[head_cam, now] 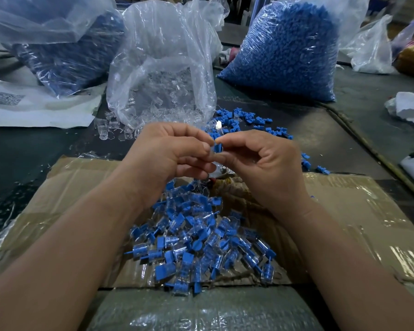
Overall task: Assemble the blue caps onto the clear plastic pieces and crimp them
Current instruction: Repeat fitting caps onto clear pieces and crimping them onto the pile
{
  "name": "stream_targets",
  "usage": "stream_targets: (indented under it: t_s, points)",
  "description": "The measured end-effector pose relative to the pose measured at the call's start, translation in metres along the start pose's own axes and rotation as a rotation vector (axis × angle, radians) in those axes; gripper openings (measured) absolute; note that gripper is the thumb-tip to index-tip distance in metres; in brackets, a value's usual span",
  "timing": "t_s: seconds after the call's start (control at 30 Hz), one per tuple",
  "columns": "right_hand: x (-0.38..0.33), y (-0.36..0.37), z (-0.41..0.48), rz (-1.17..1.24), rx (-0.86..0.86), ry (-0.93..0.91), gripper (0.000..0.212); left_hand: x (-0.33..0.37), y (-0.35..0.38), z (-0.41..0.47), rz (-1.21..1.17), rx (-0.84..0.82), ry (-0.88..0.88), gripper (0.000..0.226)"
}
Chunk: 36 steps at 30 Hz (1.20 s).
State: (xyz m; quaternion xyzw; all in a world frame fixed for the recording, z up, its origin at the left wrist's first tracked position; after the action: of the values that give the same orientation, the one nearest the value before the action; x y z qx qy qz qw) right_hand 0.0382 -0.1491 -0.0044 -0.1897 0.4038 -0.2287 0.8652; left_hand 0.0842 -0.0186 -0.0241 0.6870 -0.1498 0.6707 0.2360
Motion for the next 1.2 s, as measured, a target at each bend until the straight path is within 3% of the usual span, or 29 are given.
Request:
stream_targets:
  t_s: [0.1, 0.2, 0.63, 0.77, 0.87, 0.93, 1.07, 1.2]
  points:
    - [-0.001, 0.000, 0.000, -0.042, -0.009, -0.013, 0.022, 0.000, 0.001, 0.000, 0.018, -0.004, 0.010, 0.005]
    - [-0.002, 0.000, 0.000, -0.101, -0.015, -0.044, 0.019, 0.000, 0.002, -0.001, 0.047, -0.004, 0.023, 0.018]
    - [-0.005, 0.001, 0.000, -0.184, -0.030, -0.085, 0.018, 0.000, 0.002, 0.000, 0.062, -0.018, 0.015, 0.010]
    - [-0.001, -0.001, 0.003, -0.224, -0.086, -0.010, 0.027, -0.002, 0.002, 0.000, 0.108, 0.010, 0.029, 0.010]
    - [0.011, -0.017, 0.004, -0.166, -0.113, 0.190, 0.034, -0.002, -0.003, 0.001, 0.093, 0.060, 0.043, 0.012]
    - [0.023, -0.025, 0.002, -0.151, -0.227, 0.357, 0.035, -0.001, -0.007, 0.002, 0.084, 0.092, 0.066, 0.014]
    - [0.038, -0.033, -0.010, -0.197, -0.519, 0.590, 0.060, 0.001, -0.010, 0.002, 0.062, 0.115, 0.087, 0.015]
    - [0.040, -0.019, -0.019, -0.349, -0.767, 0.657, 0.077, 0.000, -0.012, 0.003, 0.043, 0.125, 0.087, 0.016]
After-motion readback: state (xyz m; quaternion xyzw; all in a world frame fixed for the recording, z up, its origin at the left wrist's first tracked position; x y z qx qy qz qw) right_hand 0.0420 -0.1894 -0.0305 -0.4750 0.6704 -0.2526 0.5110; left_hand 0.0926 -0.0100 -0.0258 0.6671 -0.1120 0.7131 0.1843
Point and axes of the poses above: each hand's wrist, its own z-axis towards the middle knuckle, its own y-axis out of the palm, x = y × z, the point moved 5 cm from there along z, towards the middle knuckle, and after that the axes turned 6 degrees about -x, right-handed, at the moved point
